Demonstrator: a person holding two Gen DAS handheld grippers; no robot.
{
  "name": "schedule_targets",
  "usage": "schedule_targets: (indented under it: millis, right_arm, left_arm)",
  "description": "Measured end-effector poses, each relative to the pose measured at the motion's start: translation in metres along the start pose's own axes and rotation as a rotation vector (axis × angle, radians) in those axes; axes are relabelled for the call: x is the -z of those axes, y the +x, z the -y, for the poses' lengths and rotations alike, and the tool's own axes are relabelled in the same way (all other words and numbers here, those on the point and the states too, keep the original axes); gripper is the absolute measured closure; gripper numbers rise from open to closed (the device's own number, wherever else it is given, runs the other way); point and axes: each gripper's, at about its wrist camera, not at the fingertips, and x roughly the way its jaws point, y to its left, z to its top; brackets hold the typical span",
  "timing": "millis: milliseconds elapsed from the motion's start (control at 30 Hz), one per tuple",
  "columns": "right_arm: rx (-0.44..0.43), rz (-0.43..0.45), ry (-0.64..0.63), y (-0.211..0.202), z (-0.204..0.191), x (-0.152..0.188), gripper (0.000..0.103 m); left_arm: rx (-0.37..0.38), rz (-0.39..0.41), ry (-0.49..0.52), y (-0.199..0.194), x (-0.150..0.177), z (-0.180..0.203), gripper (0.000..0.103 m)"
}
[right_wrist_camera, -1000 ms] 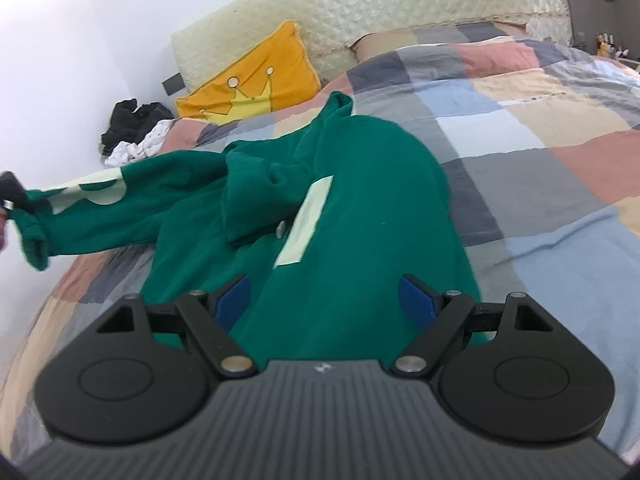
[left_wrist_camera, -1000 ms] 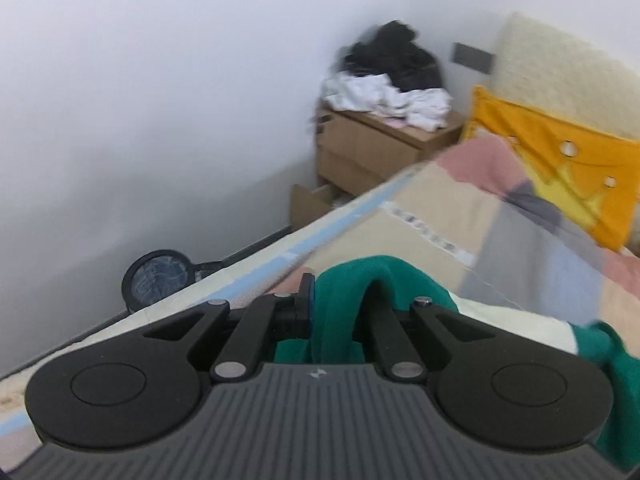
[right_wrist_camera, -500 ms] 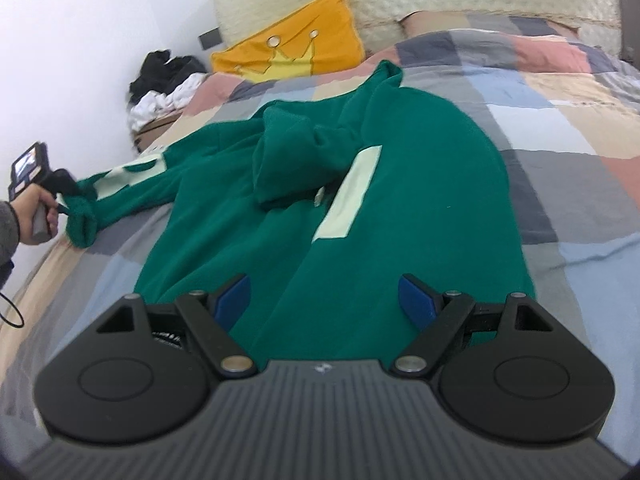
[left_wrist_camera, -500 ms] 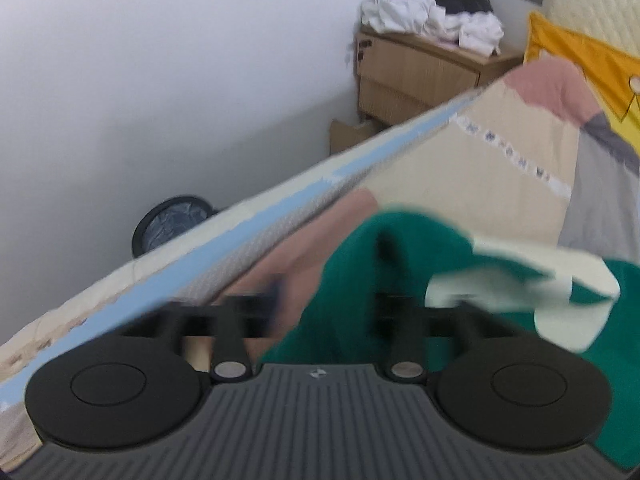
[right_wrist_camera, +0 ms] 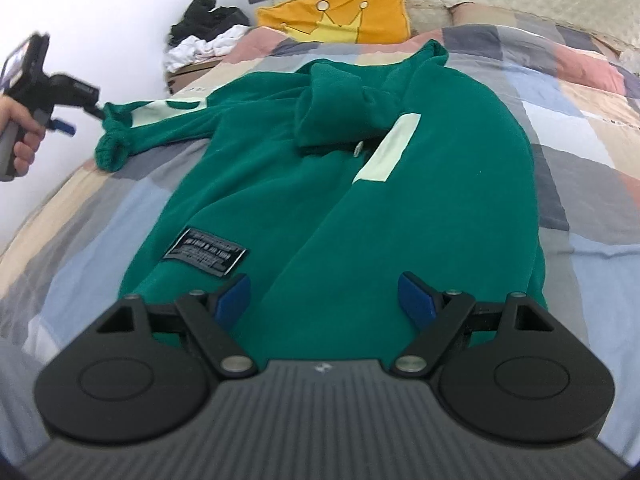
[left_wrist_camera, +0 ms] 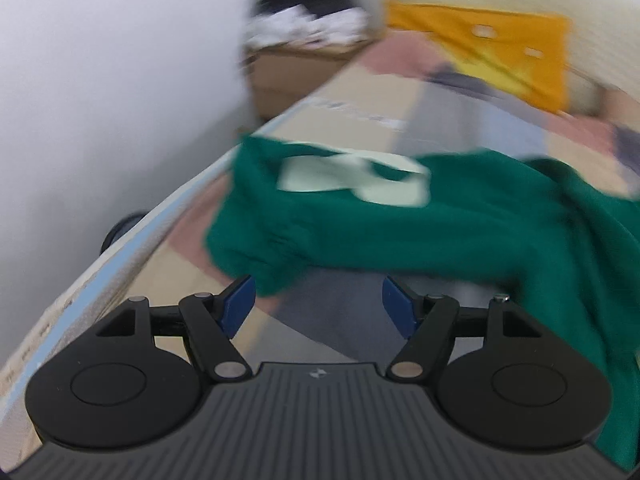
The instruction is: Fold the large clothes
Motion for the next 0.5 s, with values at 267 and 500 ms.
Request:
schedule_targets:
  millis: [267,500]
  right_arm:
    - [-0.041,-0.024,-0.017,-0.01,-0.001,0.01,0.021]
    - [-0.052,-0.056,-0.027,-0.007,0.0,0.018,0.021]
  left_arm:
    - [0.221,0.052,0.151,-0.104,0.041,0.095,0.028]
    - [0.385,0.119,0.254,-0.204,0.059,0.175,0.028]
